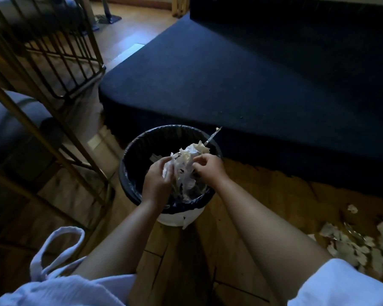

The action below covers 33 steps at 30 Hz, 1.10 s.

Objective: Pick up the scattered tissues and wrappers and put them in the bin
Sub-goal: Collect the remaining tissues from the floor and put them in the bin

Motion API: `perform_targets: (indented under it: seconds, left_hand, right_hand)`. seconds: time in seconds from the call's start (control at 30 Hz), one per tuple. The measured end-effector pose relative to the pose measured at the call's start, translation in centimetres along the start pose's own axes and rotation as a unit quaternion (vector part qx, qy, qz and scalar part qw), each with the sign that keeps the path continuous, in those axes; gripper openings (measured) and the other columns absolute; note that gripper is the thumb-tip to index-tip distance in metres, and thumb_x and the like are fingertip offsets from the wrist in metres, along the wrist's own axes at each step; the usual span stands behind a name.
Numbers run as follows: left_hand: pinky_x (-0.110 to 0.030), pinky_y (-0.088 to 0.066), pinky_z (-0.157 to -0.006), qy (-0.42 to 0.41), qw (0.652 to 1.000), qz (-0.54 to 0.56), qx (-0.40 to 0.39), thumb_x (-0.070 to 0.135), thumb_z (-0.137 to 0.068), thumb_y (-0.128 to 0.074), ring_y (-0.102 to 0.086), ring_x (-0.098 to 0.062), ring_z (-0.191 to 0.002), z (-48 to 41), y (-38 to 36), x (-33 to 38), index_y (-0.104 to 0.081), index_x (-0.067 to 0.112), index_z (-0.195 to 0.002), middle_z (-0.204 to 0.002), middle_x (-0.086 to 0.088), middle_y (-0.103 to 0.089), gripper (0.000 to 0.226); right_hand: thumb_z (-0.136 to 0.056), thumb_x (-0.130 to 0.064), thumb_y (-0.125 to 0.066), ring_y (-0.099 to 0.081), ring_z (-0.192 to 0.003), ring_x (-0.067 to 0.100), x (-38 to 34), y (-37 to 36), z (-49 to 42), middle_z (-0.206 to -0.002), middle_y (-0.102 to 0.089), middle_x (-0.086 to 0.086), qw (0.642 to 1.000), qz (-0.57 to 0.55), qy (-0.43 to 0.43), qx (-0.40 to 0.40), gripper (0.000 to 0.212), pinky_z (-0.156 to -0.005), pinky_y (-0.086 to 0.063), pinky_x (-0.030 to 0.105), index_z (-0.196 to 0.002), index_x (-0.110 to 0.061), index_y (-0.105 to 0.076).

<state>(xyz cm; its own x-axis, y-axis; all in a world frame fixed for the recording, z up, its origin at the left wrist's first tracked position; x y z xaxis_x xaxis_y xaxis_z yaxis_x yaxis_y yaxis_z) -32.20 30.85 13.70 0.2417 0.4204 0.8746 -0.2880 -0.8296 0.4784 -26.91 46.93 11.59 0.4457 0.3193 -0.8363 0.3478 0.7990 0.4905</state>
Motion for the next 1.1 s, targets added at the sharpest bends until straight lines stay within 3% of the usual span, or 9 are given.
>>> perform_targets:
  seconds: [0.13, 0.23, 0.37, 0.5, 0.57, 0.67, 0.8, 0.97, 1.1]
  left_hand:
    - [-0.034, -0.048, -0.092, -0.104, 0.971, -0.211, -0.053, 0.034, -0.097, -0.043, -0.054, -0.021, -0.121, 1.0, -2.5, 0.6, -0.052, 0.021, -0.131, -0.136, -0.002, -0.054, 0.037]
    - [-0.036, -0.038, -0.103, 0.003, 0.955, -0.271, -0.119, 0.037, -0.098, -0.034, -0.042, -0.025, -0.132, -0.4, -3.6, -4.2, -0.041, 0.019, -0.139, -0.147, -0.005, -0.042, 0.046]
    - [-0.044, -0.009, -0.116, 0.114, 0.868, -0.411, -0.255, 0.043, -0.099, -0.02, -0.026, -0.027, -0.142, -1.5, -4.8, -9.0, -0.042, 0.019, -0.138, -0.149, -0.01, -0.037, 0.051]
    - [-0.045, -0.019, -0.113, 0.112, 0.895, -0.388, -0.191, 0.045, -0.098, -0.023, -0.046, -0.031, -0.126, -2.9, -4.1, -6.4, -0.057, 0.015, -0.121, -0.128, -0.016, -0.057, 0.052]
    - [-0.04, -0.039, -0.094, 0.061, 0.904, -0.397, -0.145, 0.045, -0.097, -0.026, -0.06, -0.03, -0.1, -2.3, -3.6, -3.1, -0.064, 0.012, -0.098, -0.101, -0.013, -0.068, 0.05]
    - [-0.032, -0.046, -0.062, 0.011, 0.935, -0.337, -0.11, 0.041, -0.096, -0.038, -0.062, -0.025, -0.078, 0.8, -3.7, 0.9, -0.062, 0.015, -0.087, -0.089, -0.008, -0.069, 0.037]
    - [-0.037, -0.052, -0.076, -0.084, 0.96, -0.248, -0.1, 0.04, -0.094, -0.043, -0.062, -0.02, -0.091, 6.7, -5.8, 4.9, -0.064, 0.018, -0.107, -0.102, -0.004, -0.068, 0.033]
    - [-0.026, -0.043, -0.091, -0.168, 0.945, -0.225, -0.169, 0.04, -0.095, -0.042, -0.056, -0.012, -0.111, 15.6, -11.8, 7.9, -0.061, 0.022, -0.116, -0.117, 0.003, -0.064, 0.034]
    - [-0.027, -0.046, -0.096, -0.167, 0.925, -0.219, -0.262, 0.043, -0.096, -0.04, -0.055, -0.011, -0.115, 22.6, -19.1, 7.5, -0.059, 0.025, -0.118, -0.121, 0.005, -0.062, 0.035]
  right_hand:
    - [-0.087, -0.009, -0.053, -0.062, -0.099, 0.026, -0.6, 1.3, -0.8, -0.107, -0.066, 0.015, 0.995, 0.061, 0.056, 0.064, 0.021, -0.09, -0.052, 0.037, -0.104, -0.005, -0.065]
    - [-0.087, -0.008, -0.051, -0.059, -0.101, 0.026, -0.3, 1.3, -0.9, -0.11, -0.062, 0.016, 0.986, 0.122, 0.084, 0.081, 0.021, -0.085, -0.047, 0.029, -0.1, -0.004, -0.066]
    - [-0.088, -0.013, -0.051, -0.057, -0.101, 0.026, 0.8, 0.4, 0.1, -0.111, -0.06, 0.012, 0.976, 0.178, 0.11, 0.053, 0.022, -0.09, -0.048, 0.038, -0.103, -0.007, -0.065]
    - [-0.087, -0.016, -0.052, -0.057, -0.105, 0.022, 1.3, 0.5, 1.5, -0.112, -0.062, 0.008, 0.969, 0.183, 0.151, 0.069, 0.025, -0.098, -0.043, 0.035, -0.107, -0.009, -0.065]
    - [-0.087, -0.016, -0.052, -0.058, -0.103, 0.02, 1.7, 1.3, 2.7, -0.109, -0.063, 0.005, 0.971, 0.151, 0.163, 0.088, 0.022, -0.098, -0.042, 0.032, -0.104, -0.013, -0.065]
    - [-0.085, -0.018, -0.05, -0.058, -0.103, 0.018, 2.5, 2.7, 5.4, -0.104, -0.064, 0.002, 0.973, 0.087, 0.187, 0.104, 0.022, -0.095, -0.048, 0.036, -0.101, -0.016, -0.066]
    - [-0.087, -0.021, -0.049, -0.054, -0.114, 0.015, 5.5, 5.2, 10.1, -0.109, -0.064, -0.001, 0.974, 0.068, 0.179, 0.121, 0.023, -0.103, -0.032, 0.016, -0.105, -0.019, -0.064]
    - [-0.086, -0.015, -0.055, -0.056, -0.104, 0.01, 13.1, 9.6, 18.0, -0.103, -0.06, -0.007, 0.975, 0.051, 0.122, 0.177, 0.019, -0.092, -0.042, 0.019, -0.102, -0.017, -0.066]
    - [-0.087, -0.009, -0.058, -0.056, -0.097, 0.004, 21.5, 12.6, 25.3, -0.101, -0.058, -0.008, 0.978, 0.045, 0.038, 0.202, 0.019, -0.081, -0.037, 0.003, -0.102, -0.015, -0.067]
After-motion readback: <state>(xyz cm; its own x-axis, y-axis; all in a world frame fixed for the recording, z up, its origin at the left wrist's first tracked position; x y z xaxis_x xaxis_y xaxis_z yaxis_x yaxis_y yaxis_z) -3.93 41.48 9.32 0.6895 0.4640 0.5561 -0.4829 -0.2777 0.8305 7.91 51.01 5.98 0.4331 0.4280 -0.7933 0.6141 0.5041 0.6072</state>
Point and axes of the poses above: each hand's wrist, its own z-axis away from the middle knuckle, its own y-axis out of the back of the hand, x = y × z, the point moved 10 cm from there along -z, towards the middle knuckle
